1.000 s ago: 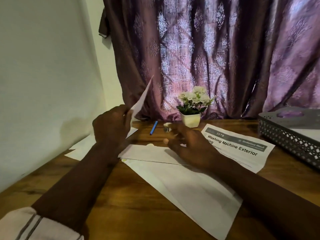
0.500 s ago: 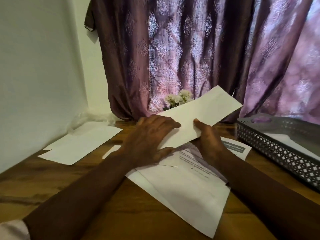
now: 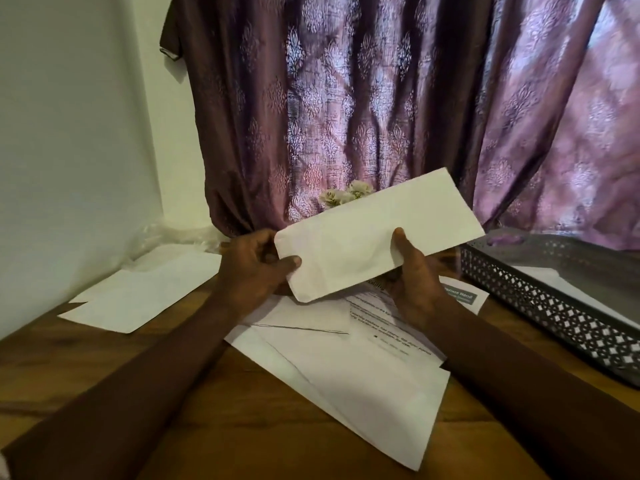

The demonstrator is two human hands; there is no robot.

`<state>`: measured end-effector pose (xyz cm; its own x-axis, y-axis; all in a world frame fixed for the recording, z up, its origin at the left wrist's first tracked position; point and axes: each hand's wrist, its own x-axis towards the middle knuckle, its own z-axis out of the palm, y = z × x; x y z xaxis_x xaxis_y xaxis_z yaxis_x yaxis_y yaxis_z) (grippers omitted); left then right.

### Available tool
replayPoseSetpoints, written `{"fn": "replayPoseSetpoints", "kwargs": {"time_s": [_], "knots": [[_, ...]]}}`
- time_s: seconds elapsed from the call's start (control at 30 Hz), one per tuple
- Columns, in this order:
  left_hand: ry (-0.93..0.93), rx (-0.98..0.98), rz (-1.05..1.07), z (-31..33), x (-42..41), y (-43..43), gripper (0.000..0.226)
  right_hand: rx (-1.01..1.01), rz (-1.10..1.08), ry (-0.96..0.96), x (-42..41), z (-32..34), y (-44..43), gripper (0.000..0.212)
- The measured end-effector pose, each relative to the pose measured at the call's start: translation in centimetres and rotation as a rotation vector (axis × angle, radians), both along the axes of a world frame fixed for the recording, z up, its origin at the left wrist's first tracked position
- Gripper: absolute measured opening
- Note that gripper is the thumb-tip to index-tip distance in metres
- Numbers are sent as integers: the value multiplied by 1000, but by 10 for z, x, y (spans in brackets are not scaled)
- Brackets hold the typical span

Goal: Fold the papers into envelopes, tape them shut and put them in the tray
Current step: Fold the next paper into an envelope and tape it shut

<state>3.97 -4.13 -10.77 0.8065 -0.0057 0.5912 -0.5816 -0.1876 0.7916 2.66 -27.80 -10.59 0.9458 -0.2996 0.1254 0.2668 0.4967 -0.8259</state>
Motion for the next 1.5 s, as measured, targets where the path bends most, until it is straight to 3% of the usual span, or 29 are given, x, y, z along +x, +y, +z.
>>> {"fn": "replayPoseSetpoints", "kwargs": {"time_s": [0.1,0.23,0.37,0.5,0.6,0.7,0.83,1.0,1.17,1.33,1.5], "knots": [[-367,246,241,3,-4,-3,17,28,178,88,-1,1,-2,76],[-584,436,229,-1,-12,-14,25,103,325,-6,-6,3,-1,94],[-701,612,114,-7,-21,-30,26,160,425,-87,-12,4,9,85],[-805,726,69,-10,-26,-40,21,267,304,-19,-14,6,5,53],[-837,765,98,-11,-26,-42,17,299,288,20,-14,7,2,31],[-823,776,82,-14,-25,-43,22,316,311,29,-14,4,6,39],[-799,737,86,-16,-24,-41,35,298,338,49,-14,3,13,72],[-791,692,209,-12,-27,-41,33,279,298,78,-13,2,11,45],[-752,613,263,-4,-32,-38,30,201,341,112,-15,-3,17,74],[-758,517,339,6,-34,-32,17,82,303,159,-12,-7,15,62],[-826,625,291,7,-31,-26,16,-4,297,186,-10,-9,14,62]]}}
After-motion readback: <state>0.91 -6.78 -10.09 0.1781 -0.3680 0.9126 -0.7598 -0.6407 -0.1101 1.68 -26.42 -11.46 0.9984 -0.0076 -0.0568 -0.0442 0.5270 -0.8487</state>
